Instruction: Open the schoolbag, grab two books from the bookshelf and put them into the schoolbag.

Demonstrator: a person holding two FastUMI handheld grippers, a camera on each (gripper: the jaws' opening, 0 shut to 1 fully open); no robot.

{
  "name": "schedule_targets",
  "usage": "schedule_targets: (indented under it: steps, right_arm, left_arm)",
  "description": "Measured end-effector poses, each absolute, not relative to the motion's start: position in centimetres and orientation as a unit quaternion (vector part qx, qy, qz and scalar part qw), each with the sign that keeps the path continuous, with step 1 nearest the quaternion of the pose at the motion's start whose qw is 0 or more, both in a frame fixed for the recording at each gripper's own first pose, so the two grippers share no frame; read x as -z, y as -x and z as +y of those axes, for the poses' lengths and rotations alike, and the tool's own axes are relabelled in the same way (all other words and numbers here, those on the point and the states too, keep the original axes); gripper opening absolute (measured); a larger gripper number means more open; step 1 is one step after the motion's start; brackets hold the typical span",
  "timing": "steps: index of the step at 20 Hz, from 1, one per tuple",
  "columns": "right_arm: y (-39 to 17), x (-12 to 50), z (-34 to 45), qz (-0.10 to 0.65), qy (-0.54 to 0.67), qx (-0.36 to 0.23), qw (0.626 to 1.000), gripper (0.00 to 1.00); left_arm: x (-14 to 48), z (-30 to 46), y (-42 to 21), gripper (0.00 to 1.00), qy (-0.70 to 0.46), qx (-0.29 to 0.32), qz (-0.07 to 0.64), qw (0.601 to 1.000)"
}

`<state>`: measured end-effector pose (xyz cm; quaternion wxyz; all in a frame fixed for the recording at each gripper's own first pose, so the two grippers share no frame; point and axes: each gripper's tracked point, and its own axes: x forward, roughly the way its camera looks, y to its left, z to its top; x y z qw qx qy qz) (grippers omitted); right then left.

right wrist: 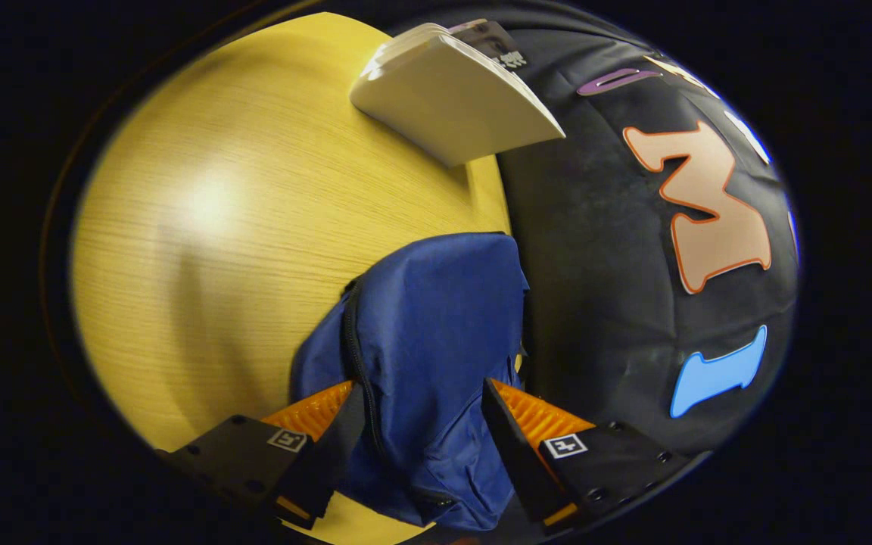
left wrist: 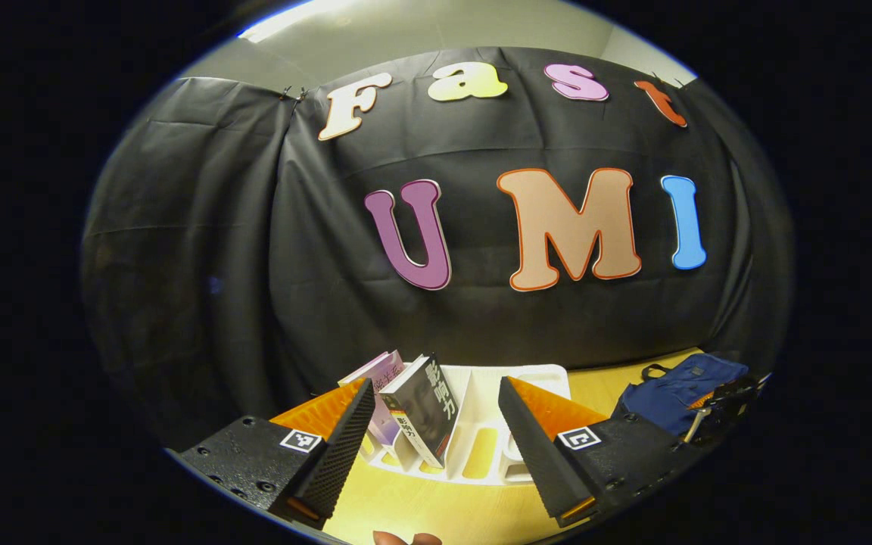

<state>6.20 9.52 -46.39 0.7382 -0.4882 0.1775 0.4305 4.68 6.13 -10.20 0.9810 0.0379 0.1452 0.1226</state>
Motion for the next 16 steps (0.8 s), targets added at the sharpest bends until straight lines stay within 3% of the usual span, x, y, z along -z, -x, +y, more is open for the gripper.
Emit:
schedule_targets:
  steps: [5, 6, 7, 8, 9, 11, 12, 16]
  right_arm:
    - [-6.5, 47.4, 10.7, 0.224, 0.451, -0.411, 0.760, 0.09]
    - [-6.3, 47.8, 10.6, 0.248, 0.436, -0.408, 0.763, 0.07]
    - [-5.9, 48.1, 10.6, 0.276, 0.414, -0.405, 0.767, 0.12]
    - [-5.5, 47.4, 10.2, 0.302, 0.394, -0.400, 0.770, 0.11]
    - [-5.8, 48.0, 10.3, 0.326, 0.360, -0.401, 0.777, 0.02]
    - [-5.9, 47.5, 10.3, 0.368, 0.295, -0.393, 0.789, 0.04]
    - [-6.1, 47.3, 10.2, 0.383, 0.270, -0.386, 0.795, 0.04]
    - [-7.6, 44.9, 10.3, 0.413, 0.178, -0.362, 0.816, 0.04]
  left_arm:
    - [10.2, 6.1, -5.0, 0.96, -0.038, -0.124, 0.148, 0.980]
    - [10.3, 6.1, -5.1, 0.96, -0.040, -0.124, 0.147, 0.981]
    - [10.2, 6.0, -5.3, 0.96, -0.041, -0.123, 0.146, 0.981]
    - [10.2, 6.0, -5.5, 0.96, -0.043, -0.121, 0.145, 0.981]
    - [10.2, 6.0, -5.7, 0.96, -0.044, -0.120, 0.145, 0.981]
    - [10.2, 5.9, -6.1, 1.00, -0.044, -0.117, 0.143, 0.982]
    - [10.5, 5.9, -6.3, 0.96, -0.043, -0.115, 0.144, 0.982]
    - [10.9, 6.2, -7.1, 0.96, -0.045, -0.108, 0.146, 0.982]
